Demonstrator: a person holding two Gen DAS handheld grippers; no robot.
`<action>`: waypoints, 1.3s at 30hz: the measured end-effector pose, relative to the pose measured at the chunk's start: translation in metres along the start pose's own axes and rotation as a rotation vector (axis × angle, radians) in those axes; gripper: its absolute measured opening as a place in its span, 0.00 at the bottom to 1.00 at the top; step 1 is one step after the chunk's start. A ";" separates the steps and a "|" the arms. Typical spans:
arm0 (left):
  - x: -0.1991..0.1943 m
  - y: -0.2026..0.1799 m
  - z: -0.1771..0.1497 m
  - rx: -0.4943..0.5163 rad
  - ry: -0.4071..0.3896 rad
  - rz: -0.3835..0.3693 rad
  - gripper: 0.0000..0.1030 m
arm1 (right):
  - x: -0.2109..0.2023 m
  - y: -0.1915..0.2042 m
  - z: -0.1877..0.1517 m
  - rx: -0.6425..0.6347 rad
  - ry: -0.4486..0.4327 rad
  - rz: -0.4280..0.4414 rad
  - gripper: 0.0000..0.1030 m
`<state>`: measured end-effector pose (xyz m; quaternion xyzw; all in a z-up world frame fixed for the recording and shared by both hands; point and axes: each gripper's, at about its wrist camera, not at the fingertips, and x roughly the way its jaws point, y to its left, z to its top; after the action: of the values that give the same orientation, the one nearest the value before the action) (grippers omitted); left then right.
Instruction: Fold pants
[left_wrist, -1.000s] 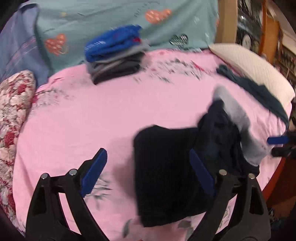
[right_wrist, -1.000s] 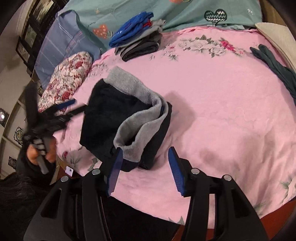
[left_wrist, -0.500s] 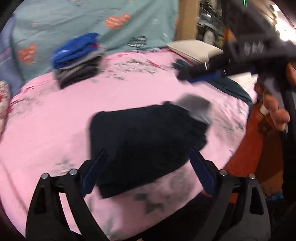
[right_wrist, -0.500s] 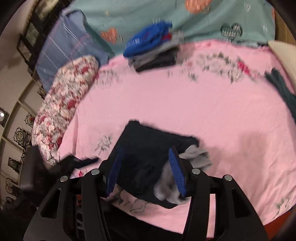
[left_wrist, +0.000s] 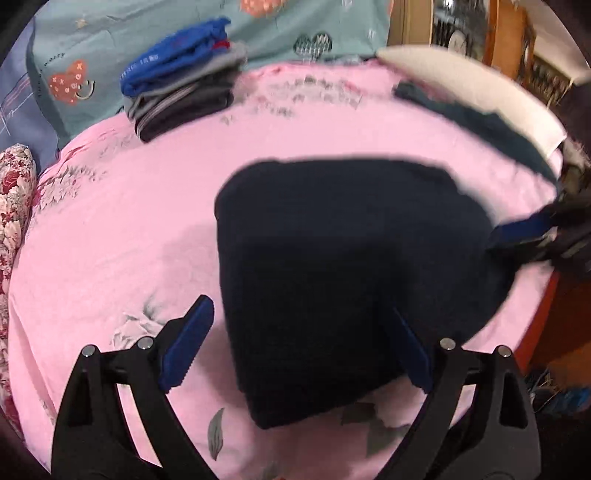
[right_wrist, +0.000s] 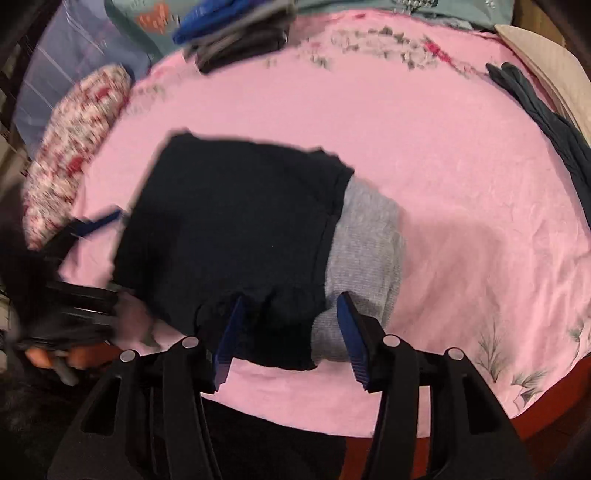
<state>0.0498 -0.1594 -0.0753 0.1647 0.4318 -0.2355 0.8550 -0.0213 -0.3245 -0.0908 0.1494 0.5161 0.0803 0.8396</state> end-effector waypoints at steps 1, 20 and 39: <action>0.005 0.001 -0.002 0.001 0.007 0.012 0.91 | -0.015 0.003 0.000 -0.007 -0.066 0.034 0.51; -0.024 0.072 -0.010 -0.188 -0.037 -0.119 0.98 | -0.012 -0.082 -0.013 0.164 -0.132 0.217 0.80; 0.031 0.051 0.015 -0.290 0.076 -0.411 0.34 | 0.047 -0.038 0.017 0.048 -0.076 0.371 0.44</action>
<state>0.1037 -0.1322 -0.0880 -0.0423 0.5173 -0.3337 0.7869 0.0144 -0.3494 -0.1365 0.2647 0.4491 0.2158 0.8256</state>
